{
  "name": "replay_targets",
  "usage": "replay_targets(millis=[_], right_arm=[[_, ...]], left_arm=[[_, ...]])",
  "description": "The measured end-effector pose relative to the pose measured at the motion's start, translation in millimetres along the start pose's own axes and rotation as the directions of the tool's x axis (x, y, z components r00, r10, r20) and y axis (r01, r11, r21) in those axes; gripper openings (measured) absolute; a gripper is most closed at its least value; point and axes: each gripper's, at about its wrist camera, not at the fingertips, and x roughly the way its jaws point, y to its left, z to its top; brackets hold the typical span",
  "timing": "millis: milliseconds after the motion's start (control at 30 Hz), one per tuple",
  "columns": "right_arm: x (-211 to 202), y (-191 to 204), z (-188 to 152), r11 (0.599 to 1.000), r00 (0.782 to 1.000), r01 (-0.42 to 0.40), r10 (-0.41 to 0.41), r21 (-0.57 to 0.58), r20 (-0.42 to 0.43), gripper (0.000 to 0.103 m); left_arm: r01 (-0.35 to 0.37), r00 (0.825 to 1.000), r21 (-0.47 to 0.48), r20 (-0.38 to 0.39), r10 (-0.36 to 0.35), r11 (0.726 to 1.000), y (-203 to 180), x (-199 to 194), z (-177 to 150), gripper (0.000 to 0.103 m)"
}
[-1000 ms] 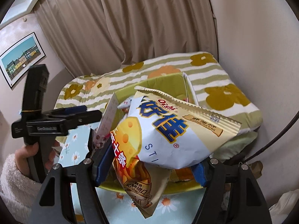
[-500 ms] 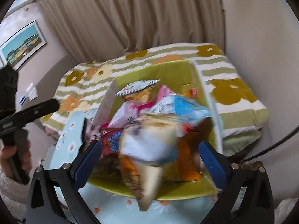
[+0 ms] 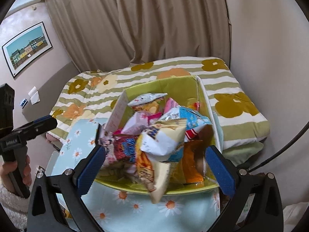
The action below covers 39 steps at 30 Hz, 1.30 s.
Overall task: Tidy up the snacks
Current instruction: 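Carry both bags over the yellow box and open both tools to drop them, then grasp the gold Pillows bag with the left tool while the right tool grasps the green cracker pack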
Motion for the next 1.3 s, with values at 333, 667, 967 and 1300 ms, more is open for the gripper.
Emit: replay_targets(millis=[333,667,967,1300], right_arm=[[-8.0,54.2,0.1,0.987,0.995,-0.082,0.089,-0.135,0.042,0.103],[12.2,120.9,3.1,0.977,0.995,-0.085,0.092,-0.196,0.031,0.103],[42.0,179.7,4.8,0.992,0.999,0.029,-0.024,-0.121,0.049,0.103],[74.8,218.6,-15.5,0.962,0.963,0.268,-0.27,0.06,0.025,0.103]], left_arm=[[-0.11,0.993,-0.039,0.049,0.111,0.993,25.7,-44.9,-20.5,0.103],[-0.109,0.991,-0.062,0.069,0.113,0.992,79.8,-63.4,-26.8,0.103],[0.0,1.0,0.021,-0.006,0.0,1.0,147.8,-42.6,-6.7,0.103],[0.175,0.979,0.2,-0.141,-0.149,0.964,181.5,14.9,18.1,0.103]])
